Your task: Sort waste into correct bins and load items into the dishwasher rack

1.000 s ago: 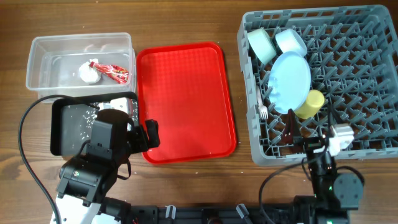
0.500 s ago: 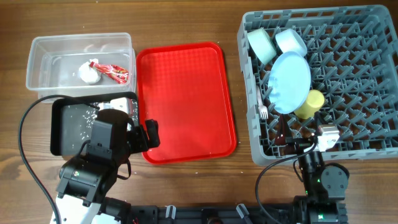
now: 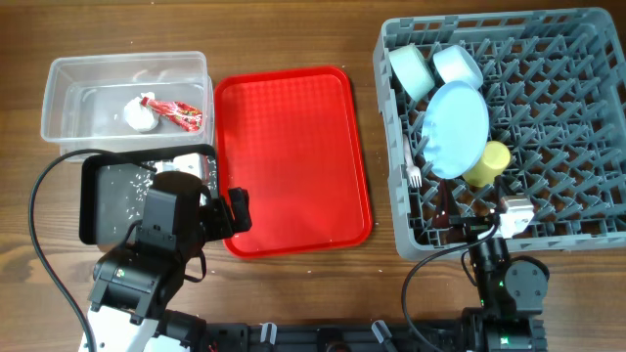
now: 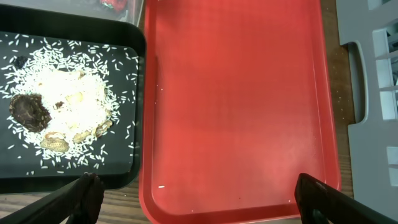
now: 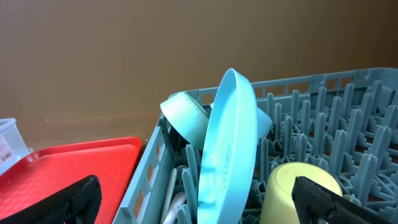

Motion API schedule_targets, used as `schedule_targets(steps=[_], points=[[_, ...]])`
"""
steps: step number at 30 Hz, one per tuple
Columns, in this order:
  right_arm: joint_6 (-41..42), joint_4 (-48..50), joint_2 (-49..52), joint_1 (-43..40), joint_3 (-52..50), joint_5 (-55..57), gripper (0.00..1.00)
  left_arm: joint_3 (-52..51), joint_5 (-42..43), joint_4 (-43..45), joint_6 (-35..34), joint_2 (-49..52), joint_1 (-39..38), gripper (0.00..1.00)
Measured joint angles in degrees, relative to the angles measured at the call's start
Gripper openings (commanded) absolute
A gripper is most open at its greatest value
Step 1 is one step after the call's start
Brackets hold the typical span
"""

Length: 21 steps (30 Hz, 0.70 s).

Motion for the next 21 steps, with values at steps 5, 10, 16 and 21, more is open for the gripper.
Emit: schedule_targets(steps=[5, 10, 16, 21], points=[[0.0, 0.0, 0.0, 0.0, 0.0, 0.0, 1.0, -5.22, -0.59, 7.56, 3.26, -5.05, 0.17, 1.0], [0.02, 0.07, 0.0, 0.0, 0.02, 0.02, 1.0, -28.96, 2.03, 35.19, 6.6, -25.62, 8.04, 1.0], [0.02, 0.02, 0.02, 0.0, 0.02, 0.02, 1.0, -42.84, 4.61, 47.25, 11.78, -41.42, 13.57, 1.0], [0.02, 0.0, 0.02, 0.0, 0.02, 0.0, 1.0, -43.8, 4.55, 45.2, 15.28, -45.42, 13.64, 1.0]])
